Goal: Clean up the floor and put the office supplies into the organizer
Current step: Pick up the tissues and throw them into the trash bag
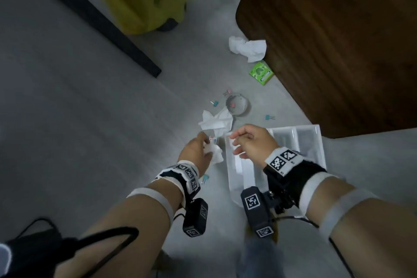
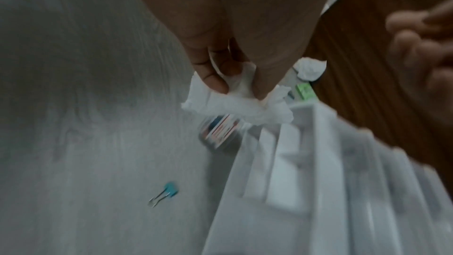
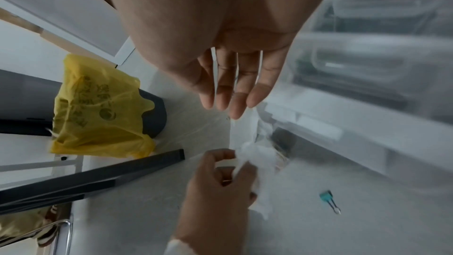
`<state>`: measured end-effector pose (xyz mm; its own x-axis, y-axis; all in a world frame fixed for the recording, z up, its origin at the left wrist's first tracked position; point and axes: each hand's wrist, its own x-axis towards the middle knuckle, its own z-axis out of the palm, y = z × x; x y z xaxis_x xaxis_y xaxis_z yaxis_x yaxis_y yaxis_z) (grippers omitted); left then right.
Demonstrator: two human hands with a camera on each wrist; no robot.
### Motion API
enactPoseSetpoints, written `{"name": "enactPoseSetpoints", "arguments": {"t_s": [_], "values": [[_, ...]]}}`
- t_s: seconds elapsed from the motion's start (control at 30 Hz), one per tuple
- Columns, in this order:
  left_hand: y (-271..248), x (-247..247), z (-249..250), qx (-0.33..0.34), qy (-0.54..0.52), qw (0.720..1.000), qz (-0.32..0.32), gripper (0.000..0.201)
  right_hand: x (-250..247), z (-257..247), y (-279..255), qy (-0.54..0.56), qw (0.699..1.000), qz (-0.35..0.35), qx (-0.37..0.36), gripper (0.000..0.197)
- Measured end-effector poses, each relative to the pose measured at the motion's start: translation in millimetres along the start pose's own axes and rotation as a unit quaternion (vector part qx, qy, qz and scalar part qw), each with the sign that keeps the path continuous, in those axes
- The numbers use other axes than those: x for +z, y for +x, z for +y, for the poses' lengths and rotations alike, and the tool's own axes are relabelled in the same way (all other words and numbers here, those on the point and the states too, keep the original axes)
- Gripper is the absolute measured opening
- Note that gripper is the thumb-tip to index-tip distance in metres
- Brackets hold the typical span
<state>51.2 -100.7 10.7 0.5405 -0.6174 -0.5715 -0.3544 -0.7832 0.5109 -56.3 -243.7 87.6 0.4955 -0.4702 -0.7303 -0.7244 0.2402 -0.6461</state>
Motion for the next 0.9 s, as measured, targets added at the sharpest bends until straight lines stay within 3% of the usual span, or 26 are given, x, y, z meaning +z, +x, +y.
{"name": "enactPoseSetpoints", "arguments": {"t_s": [0.17, 0.27, 0.33, 0.4, 0.47, 0.53, 0.63, 0.77, 0.83, 0.9], "values": [[77.3, -19.1, 26.9, -0.017, 0.014, 1.0, -0.001, 0.056, -48.2, -27.2, 51.4, -0.007, 0.999, 0.045, -0.016, 0.024], [133.1, -4.4, 23.2, -0.01, 0.187, 0.978, -0.094, 0.076, -64.5, -30.3, 111.2, -0.043, 0.996, 0.073, -0.016, 0.017], [162.1, 10.1, 14.7, 0.001, 0.298, 0.943, -0.146, 0.074, -73.1, -31.9, 149.8, -0.083, 0.993, 0.077, -0.018, 0.013], [185.7, 19.8, 7.0, 0.019, 0.323, 0.933, -0.155, 0.056, -79.9, -35.6, 183.9, -0.113, 0.989, 0.089, -0.023, 0.018], [209.3, 14.0, 6.7, 0.044, 0.272, 0.95, -0.147, 0.037, -82.2, -43.1, 215.3, -0.164, 0.979, 0.11, -0.039, 0.021], [224.6, -6.9, 12.8, 0.035, 0.154, 0.976, -0.15, 0.019, -82.0, -46.1, 241.9, -0.249, 0.961, 0.114, -0.05, 0.032], [250.9, -54.0, 26.7, -0.002, -0.038, 0.989, -0.145, 0.025, -80.2, -55.2, 278.9, -0.341, 0.934, 0.081, -0.06, 0.054], [270.3, -106.1, 44.7, 0.007, -0.159, 0.987, -0.015, 0.025, -68.5, -62.6, 317.9, -0.448, 0.893, 0.033, -0.028, 0.071], [279.6, -121.2, 50.4, 0.018, -0.169, 0.985, 0.031, 0.026, -60.6, -60.0, 330.4, -0.472, 0.88, 0.039, -0.032, 0.065], [289.9, -126.0, 51.1, 0.047, -0.144, 0.987, 0.045, 0.039, -51.4, -57.3, 331.9, -0.481, 0.875, 0.031, -0.052, 0.046]]}}
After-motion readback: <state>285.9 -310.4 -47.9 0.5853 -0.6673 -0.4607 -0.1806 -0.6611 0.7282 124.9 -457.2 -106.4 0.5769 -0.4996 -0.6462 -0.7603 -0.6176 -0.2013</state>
